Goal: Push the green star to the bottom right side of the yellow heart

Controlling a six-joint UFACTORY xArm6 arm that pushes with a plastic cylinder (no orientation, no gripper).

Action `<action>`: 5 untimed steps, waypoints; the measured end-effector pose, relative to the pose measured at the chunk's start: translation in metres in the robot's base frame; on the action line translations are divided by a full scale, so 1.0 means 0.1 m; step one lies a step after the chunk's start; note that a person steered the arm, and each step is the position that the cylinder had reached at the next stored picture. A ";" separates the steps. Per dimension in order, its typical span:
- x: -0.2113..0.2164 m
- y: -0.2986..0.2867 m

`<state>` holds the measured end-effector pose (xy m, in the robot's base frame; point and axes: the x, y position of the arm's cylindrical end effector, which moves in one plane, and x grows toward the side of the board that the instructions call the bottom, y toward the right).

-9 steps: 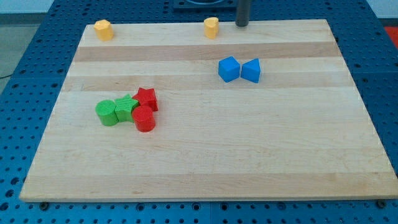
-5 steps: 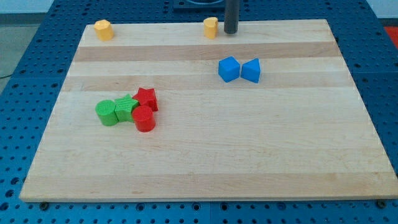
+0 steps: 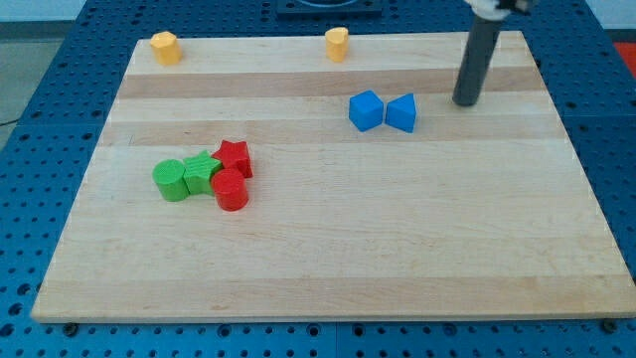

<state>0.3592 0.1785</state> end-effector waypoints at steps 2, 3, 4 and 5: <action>0.22 0.00; 0.28 0.00; 0.29 0.00; 0.32 0.00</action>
<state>0.3911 0.1785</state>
